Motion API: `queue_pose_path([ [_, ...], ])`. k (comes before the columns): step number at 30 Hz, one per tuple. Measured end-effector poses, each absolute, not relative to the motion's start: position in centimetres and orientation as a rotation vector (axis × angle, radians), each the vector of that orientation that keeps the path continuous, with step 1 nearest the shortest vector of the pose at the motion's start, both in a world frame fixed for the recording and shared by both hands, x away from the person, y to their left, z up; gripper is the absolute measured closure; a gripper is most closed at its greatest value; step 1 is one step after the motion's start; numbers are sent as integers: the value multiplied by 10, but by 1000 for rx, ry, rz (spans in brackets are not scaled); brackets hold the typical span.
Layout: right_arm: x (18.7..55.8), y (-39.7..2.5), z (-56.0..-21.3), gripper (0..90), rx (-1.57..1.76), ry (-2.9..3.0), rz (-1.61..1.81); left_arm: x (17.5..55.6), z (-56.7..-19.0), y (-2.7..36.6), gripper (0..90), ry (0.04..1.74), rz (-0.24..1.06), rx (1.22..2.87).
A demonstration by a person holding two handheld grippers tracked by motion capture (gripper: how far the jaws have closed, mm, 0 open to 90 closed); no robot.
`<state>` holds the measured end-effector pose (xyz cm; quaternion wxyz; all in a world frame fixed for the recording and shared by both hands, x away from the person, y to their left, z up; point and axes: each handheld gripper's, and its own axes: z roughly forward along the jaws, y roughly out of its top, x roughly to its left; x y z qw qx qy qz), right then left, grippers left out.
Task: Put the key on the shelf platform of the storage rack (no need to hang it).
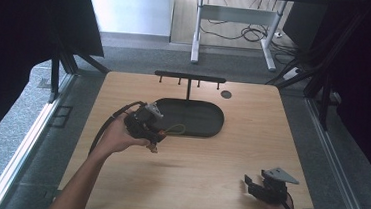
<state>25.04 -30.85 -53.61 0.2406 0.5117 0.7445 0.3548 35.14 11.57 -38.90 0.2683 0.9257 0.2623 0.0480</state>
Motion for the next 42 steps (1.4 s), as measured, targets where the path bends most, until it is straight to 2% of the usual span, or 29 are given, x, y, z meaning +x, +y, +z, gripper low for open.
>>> queue_pose_path([
  [42, 251, -307, -537, 305, 1390, 2046, 960, 391, -372, 89, 666, 722, 167, 2530],
])
